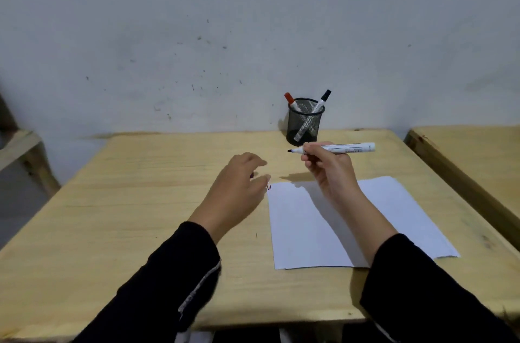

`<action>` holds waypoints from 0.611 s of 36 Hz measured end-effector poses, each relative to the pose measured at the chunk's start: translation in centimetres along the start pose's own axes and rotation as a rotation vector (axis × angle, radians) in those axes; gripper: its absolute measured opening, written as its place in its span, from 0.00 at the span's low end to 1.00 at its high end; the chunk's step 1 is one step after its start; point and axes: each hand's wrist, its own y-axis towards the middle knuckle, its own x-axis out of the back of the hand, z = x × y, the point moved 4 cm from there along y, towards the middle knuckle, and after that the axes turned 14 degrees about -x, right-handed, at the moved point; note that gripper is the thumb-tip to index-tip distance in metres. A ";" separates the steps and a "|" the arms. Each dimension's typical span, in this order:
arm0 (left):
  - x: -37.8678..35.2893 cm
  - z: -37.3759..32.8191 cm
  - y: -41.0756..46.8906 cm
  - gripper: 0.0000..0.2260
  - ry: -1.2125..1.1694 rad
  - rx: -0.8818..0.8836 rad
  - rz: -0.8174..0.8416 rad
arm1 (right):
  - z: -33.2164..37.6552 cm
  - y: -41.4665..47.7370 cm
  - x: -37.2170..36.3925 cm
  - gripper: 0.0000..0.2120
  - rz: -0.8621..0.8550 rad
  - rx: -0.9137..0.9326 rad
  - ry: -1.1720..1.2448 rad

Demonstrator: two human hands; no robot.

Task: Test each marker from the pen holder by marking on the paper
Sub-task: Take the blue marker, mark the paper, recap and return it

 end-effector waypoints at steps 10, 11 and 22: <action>-0.6 2.4 2.4 0.05 -0.045 0.206 -0.079 | 1.4 -1.7 0.3 0.07 0.011 0.007 0.076; -0.3 1.8 2.5 0.04 -0.178 0.248 -0.171 | 1.5 -1.8 0.3 0.07 0.011 0.009 0.075; 0.3 -3.6 3.8 0.05 -1.125 0.280 -0.382 | 2.1 -2.4 0.0 0.06 -0.003 0.081 0.085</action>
